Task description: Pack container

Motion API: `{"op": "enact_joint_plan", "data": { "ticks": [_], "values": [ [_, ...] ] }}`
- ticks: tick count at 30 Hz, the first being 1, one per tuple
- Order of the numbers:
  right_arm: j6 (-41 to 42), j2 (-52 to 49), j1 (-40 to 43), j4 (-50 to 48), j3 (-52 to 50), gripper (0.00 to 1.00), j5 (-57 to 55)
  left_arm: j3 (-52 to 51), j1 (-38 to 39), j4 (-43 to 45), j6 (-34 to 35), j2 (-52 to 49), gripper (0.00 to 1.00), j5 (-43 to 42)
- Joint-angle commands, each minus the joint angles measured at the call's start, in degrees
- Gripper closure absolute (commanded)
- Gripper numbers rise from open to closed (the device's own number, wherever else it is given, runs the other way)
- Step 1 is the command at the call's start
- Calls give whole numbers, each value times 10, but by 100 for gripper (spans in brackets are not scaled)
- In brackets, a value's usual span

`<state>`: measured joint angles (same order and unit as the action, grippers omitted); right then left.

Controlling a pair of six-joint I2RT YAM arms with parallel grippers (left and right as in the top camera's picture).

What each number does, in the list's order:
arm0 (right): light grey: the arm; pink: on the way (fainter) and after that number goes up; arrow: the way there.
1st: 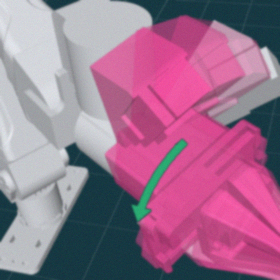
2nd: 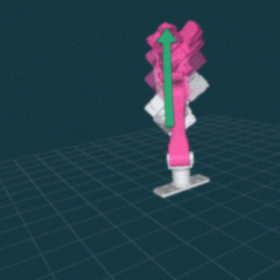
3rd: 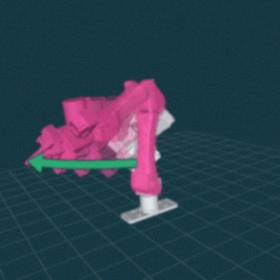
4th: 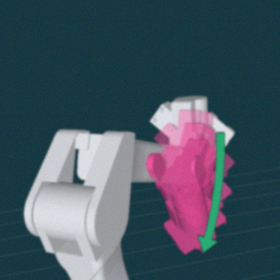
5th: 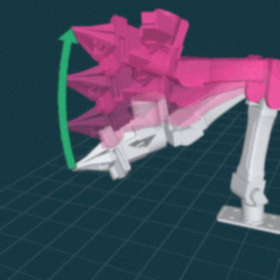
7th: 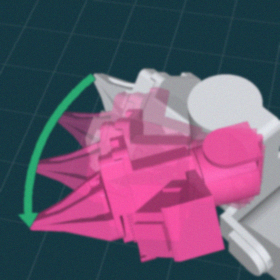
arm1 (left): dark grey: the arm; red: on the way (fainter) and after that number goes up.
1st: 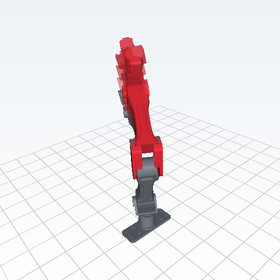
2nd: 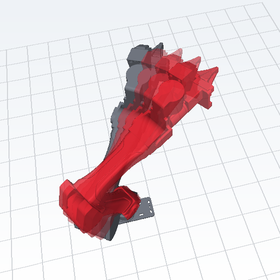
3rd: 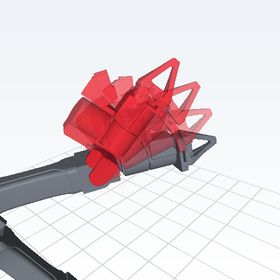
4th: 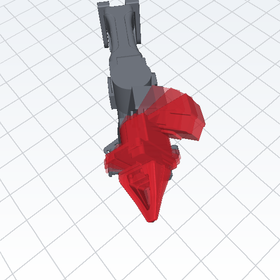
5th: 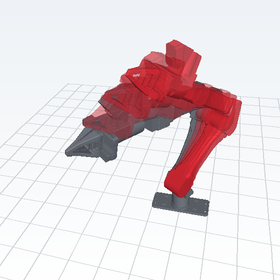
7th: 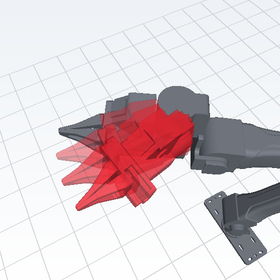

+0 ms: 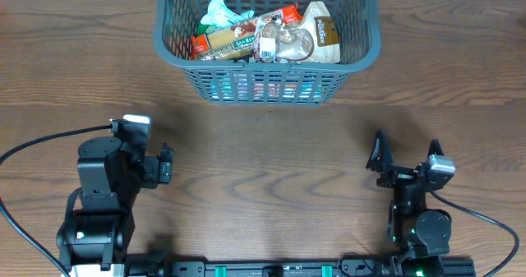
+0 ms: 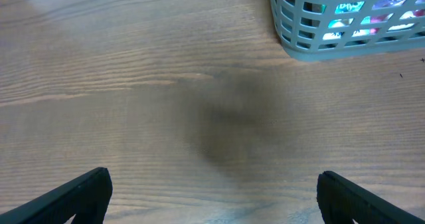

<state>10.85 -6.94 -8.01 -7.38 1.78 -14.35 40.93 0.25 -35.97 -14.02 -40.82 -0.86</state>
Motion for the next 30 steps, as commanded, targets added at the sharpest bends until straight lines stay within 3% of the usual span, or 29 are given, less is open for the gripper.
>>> {"op": "enact_joint_plan", "data": {
  "ticks": [1, 12, 30],
  "values": [
    [-17, 40, 4, 35, -12, 1, -2, 3, 3, 0, -10, 1, 1, 7],
    [-17, 67, 58, 111, -15, 1, 67, 3, 3, 0, -10, 1, 1, 7],
    [-37, 66, 57, 110, -15, 1, 79, 3, 3, 1, -10, 1, 1, 7]
  ]
}}
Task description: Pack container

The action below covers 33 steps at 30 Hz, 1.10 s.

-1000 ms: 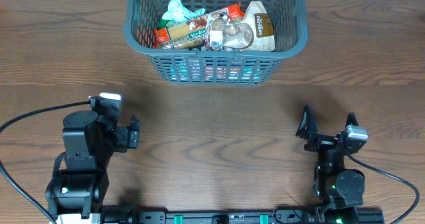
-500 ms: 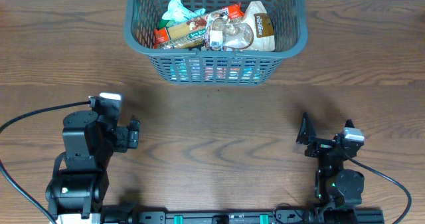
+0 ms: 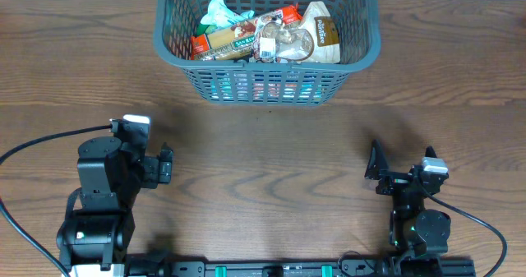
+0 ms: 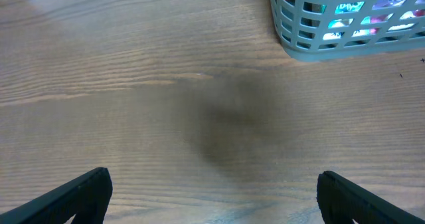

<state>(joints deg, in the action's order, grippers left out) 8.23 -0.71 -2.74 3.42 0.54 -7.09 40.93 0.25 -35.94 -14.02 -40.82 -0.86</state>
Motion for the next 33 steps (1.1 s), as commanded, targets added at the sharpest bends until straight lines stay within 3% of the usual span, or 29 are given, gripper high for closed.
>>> {"op": "enact_joint_plan", "data": {
  "ticks": [1, 25, 33],
  "values": [
    [-10, 4, 4, 2, -2, 1, 7, 3, 3, 0, -10, 1, 1, 7],
    [-10, 4, 4, 2, -2, 1, 7, 3, 3, 0, -10, 1, 1, 7],
    [-10, 4, 4, 2, -2, 1, 7, -7, 3, -101, -7, 57, 1, -60]
  ]
}}
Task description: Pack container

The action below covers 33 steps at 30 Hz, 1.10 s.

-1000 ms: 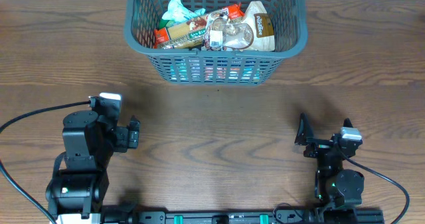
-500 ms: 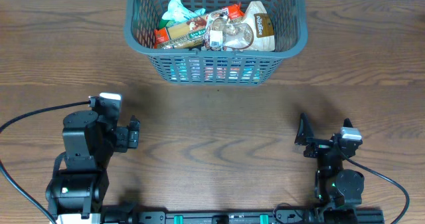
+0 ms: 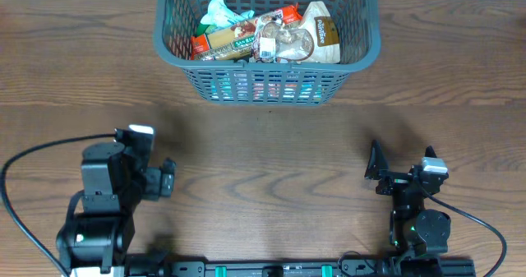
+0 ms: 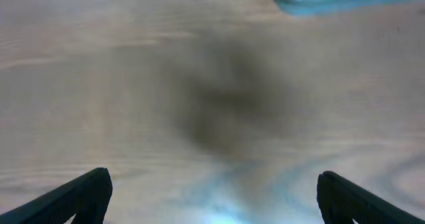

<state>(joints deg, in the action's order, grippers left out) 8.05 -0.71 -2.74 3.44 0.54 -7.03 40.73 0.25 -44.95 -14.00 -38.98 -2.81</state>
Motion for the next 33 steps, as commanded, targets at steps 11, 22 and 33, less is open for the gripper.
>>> {"op": "enact_joint_plan", "data": {
  "ticks": [11, 22, 33],
  "values": [
    [-9, 4, 4, 2, -2, 1, 6, -202, 9, 184, 20, 256, 1, -87],
    [-9, 4, 4, 2, -2, 1, 6, -380, 24, 543, 23, 344, 1, -26],
    [-9, 4, 4, 2, -2, 1, 6, -405, 42, 504, 22, 389, 0, 9]
  ]
}}
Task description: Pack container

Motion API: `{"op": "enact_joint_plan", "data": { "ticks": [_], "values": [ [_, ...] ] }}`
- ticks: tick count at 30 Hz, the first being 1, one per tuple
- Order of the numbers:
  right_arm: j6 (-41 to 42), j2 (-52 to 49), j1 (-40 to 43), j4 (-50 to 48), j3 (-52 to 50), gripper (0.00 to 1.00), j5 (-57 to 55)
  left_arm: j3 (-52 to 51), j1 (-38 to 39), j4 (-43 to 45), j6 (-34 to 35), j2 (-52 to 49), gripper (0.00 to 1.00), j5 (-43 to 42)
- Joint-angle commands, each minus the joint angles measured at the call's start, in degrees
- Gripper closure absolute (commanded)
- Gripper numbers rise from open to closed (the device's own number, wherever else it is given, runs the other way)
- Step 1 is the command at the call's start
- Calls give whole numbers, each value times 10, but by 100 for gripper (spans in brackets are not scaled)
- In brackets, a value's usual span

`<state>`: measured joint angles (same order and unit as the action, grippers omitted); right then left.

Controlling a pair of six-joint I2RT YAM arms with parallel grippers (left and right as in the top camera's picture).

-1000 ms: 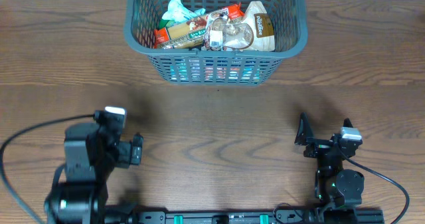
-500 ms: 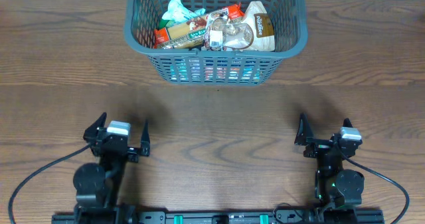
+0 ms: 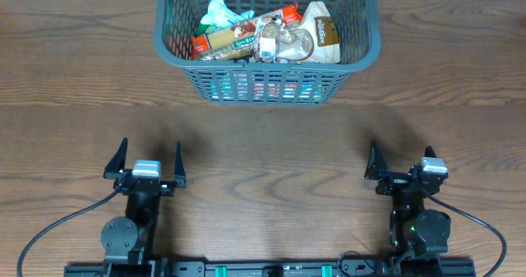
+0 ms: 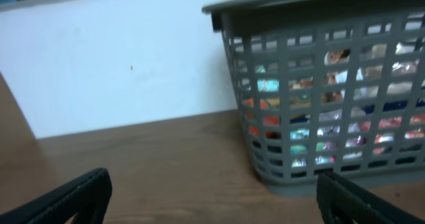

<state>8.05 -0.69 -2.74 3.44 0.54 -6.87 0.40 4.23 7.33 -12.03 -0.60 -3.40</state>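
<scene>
A grey slatted basket (image 3: 371, 43) stands at the far middle of the wooden table, holding several snack packets (image 3: 263, 34); through its side wall (image 4: 319, 117) the packets show in the left wrist view. My left gripper (image 3: 145, 163) sits low at the near left edge, open, fingers (image 4: 73, 194) wide apart with nothing between them. My right gripper (image 3: 403, 160) sits at the near right edge, also open and empty.
A white wall (image 4: 119, 64) rises behind the table's far edge. Black cables (image 3: 49, 228) trail from both arm bases along the near edge. Bare wood (image 3: 271, 154) lies between the basket and the grippers.
My left arm was raised with its wrist camera looking down at the table; now it is folded low at the near edge, camera facing the basket. The right arm has not moved.
Both grippers were open and empty throughout, with the basket full of packets. The right arm sank slightly to its rest pose after the first moment. The left arm stayed raised, shifted a little, and now lies folded at the near edge.
</scene>
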Motion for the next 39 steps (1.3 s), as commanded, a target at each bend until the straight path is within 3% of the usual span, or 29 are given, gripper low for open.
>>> {"op": "enact_joint_plan", "data": {
  "ticks": [1, 5, 23, 28, 39],
  "values": [
    [-9, 4, 4, 2, -2, 1, 4, -2, 3, -37, 6, 5, 1, 14],
    [-9, 4, 4, 2, -2, 1, 4, -2, 3, -112, 54, 5, 1, 13],
    [-9, 4, 4, 2, -2, 1, 4, -2, 15, -114, 70, 5, 1, 4],
    [-9, 4, 4, 2, -2, 1, 4, -2, 25, -114, 122, 5, 1, 4],
    [-9, 4, 4, 2, -2, 1, 4, -2, 31, -113, 106, 5, 1, -1]
  ]
}}
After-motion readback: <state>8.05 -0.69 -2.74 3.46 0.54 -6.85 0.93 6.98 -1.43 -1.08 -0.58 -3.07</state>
